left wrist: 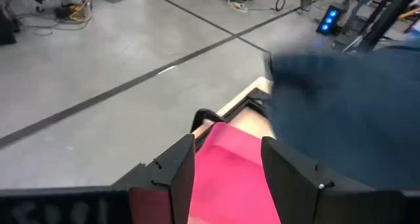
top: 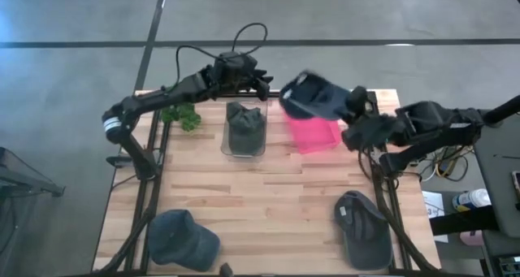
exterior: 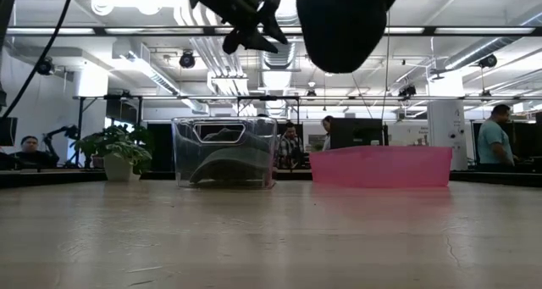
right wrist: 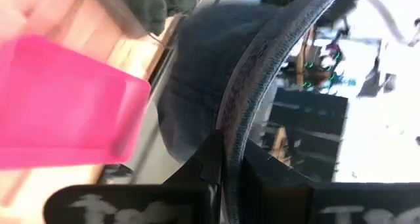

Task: Pick & Place hat
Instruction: Put the middle blue cap into the red bin

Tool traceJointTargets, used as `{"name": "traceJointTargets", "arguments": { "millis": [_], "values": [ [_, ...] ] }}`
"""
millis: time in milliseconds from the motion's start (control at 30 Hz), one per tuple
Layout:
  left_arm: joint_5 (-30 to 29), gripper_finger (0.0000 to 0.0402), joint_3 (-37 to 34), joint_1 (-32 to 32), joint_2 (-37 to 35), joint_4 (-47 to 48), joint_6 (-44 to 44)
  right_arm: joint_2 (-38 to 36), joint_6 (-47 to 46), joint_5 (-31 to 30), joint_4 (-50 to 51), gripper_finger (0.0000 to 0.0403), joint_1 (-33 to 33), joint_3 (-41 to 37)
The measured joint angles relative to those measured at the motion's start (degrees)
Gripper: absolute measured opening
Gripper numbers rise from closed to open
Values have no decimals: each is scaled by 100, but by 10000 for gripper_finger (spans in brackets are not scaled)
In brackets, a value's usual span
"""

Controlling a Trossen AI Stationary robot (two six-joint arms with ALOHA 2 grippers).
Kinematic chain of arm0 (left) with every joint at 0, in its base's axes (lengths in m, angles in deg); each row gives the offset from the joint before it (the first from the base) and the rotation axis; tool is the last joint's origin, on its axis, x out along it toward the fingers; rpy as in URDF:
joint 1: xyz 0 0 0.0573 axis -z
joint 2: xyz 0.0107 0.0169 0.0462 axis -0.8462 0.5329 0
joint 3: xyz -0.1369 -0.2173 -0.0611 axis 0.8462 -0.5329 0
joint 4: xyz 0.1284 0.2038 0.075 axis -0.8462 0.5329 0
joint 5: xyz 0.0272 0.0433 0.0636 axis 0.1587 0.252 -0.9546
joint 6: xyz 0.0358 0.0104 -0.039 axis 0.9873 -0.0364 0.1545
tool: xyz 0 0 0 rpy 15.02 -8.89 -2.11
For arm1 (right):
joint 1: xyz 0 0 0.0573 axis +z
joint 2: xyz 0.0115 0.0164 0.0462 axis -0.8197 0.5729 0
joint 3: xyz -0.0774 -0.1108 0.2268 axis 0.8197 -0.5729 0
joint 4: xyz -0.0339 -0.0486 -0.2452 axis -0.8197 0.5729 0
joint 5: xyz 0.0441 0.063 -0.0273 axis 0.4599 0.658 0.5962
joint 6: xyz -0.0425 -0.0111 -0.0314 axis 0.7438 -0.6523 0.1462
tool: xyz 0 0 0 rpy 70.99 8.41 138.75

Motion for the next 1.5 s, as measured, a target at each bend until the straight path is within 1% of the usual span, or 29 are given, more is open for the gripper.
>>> {"name": "traceJointTargets", "arguments": {
  "millis": [67, 133, 300, 433, 533, 633, 767, 900, 967, 1033, 1100, 1167, 1233, 1300, 1400, 1500],
  "values": [
    [80, 167, 0, -155, 45, -15, -2, 110, 149, -308, 34, 13, 234, -22],
    [411, 167, 0, -291, 98, -79, -56, 261, 248, -549, 24, 13, 496, -22],
    [2057, 168, 0, -485, 234, -46, -585, 709, 406, -553, 14, 13, 939, -29],
    [2779, 168, 0, -481, 347, 7, -641, 1026, 639, -814, -167, 13, 1187, -29],
    [3384, 168, 0, -454, 453, 46, -683, 1192, 755, -819, -259, 13, 1239, -31],
    [4067, 168, 0, -391, 501, 39, -948, 1301, 729, -830, -253, 13, 1231, -31],
    [4554, 168, 0, -237, 499, -14, -1179, 1515, 733, -852, -253, 13, 1242, -31],
    [4885, 168, 0, 81, 443, -531, -1632, 1736, 682, -848, -247, 13, 1243, -31],
    [4937, 168, 2, 315, 419, -708, -1763, 1858, 698, -848, -250, 13, 1229, -33],
    [4951, 168, 2, 555, 419, -678, -1744, 1959, 740, -875, -272, 13, 1220, -33],
    [4929, 168, 0, 798, 428, -622, -1646, 2011, 761, -1038, -314, 13, 1229, -33],
    [4778, 168, 0, 984, 419, -623, -1416, 2062, 770, -1176, -381, 13, 1233, -33],
    [4567, 168, 0, 1058, 297, -601, -1186, 2098, 746, -1188, -368, 13, 1251, -33],
    [4294, 168, 0, 981, 74, -542, -876, 2127, 695, -1222, -360, 13, 1292, -33],
    [3770, 168, 136, 613, -310, -39, -128, 2153, 637, -1337, -324, 13, 1413, -33],
    [2906, 168, 170, 150, -628, 725, 676, 2165, 659, -1482, -329, 13, 1554, -33]
  ]
}}
